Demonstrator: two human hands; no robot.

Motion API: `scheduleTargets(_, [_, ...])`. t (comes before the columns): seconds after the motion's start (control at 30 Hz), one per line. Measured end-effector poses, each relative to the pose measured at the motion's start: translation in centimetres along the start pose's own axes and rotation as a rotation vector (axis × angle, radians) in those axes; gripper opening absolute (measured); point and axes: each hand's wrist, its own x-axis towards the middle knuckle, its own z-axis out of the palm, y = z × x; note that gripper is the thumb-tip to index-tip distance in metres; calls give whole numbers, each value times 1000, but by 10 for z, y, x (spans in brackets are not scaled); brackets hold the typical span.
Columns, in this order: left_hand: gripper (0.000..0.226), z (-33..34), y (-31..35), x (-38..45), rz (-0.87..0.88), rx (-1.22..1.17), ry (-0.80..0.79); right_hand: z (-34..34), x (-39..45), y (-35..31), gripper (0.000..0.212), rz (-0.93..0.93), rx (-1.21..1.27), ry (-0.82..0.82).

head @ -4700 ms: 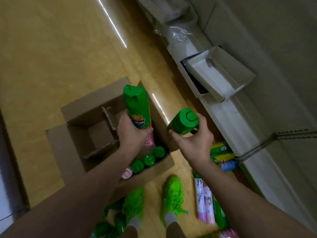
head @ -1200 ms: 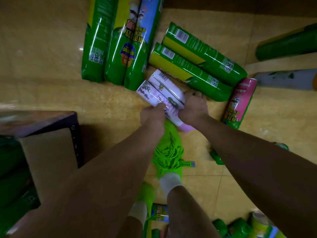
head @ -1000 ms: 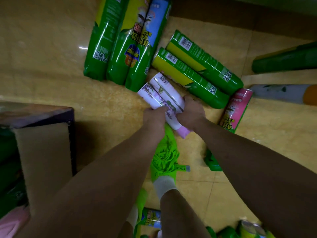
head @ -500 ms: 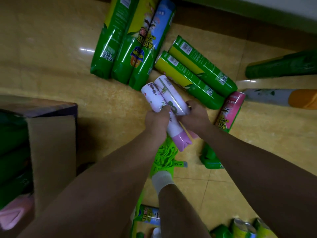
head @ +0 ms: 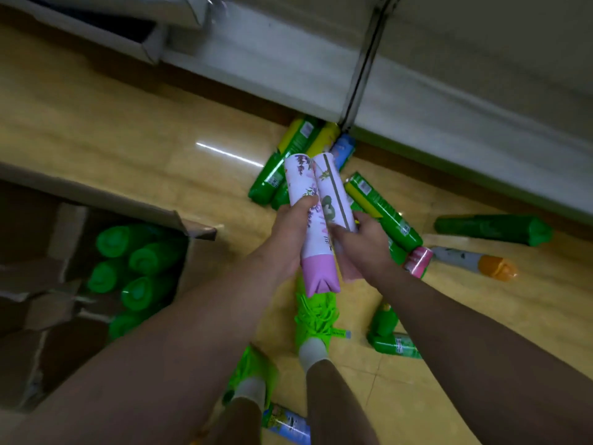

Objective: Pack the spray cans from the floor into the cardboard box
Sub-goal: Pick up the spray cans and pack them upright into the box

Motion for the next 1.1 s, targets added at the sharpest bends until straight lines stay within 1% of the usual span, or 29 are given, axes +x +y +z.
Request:
scheduleTargets(0.03, [39,-8,16,-13,10,-10,-9,-2,-7,-19,17,3,16,-15])
scheduleTargets(0.07, [30,-17,32,-25,22,-14,-10,-3,-15,-37,15,14,36,-34])
scheduleTargets(0.1, [27,-28,46,-38,34,-19,-4,-3,-24,-54,16,14,59,-56])
scheduleTargets(0.17, [30,-55,75,-63,67,-32,25,1,-44,-89,23,-21,71,-106])
scheduleTargets(0.27, [33,-102,112,-104,91,-81,53,15,-77,-137,38,-97,30,-174])
scheduleTargets(0.33, [34,-138,128,-128,114,-131,78,33,-99,-166,39,-136,-22,-213])
scheduleTargets(0.4, [31,-176,137,-150,156,-168,121,59,-121,-190,42,-174,-80,-267])
scheduleTargets(0.47, [33,-214,140,-170,187,-207,160,88,-142,-208,49,-216,-146,-322])
scheduleTargets(0.53, [35,-253,137,-188,216,-269,220,120,-164,-221,50,-255,-208,-384])
scheduleTargets(0.6, [33,-291,126,-205,230,-342,252,150,-187,-230,44,-303,-267,-444])
scheduleTargets(0.67, [31,-328,109,-222,227,-423,252,179,-211,-234,43,-353,-338,-495])
scheduleTargets(0.8, [33,-391,55,-250,122,-552,322,229,-252,-230,44,-436,-532,-604])
scheduleTargets(0.9, [23,-427,7,-260,38,-595,342,261,-272,-219,48,-461,-700,-704])
scheduleTargets(0.97, [18,-445,-25,-263,-38,-570,338,281,-282,-209,48,-476,-837,-764])
scheduleTargets(1.03, [11,-457,-57,-262,-109,-479,340,297,-288,-196,50,-493,-986,-790])
scheduleTargets(1.1, [7,-464,-87,-257,-152,-436,304,313,-295,-184,53,-511,-1145,-817])
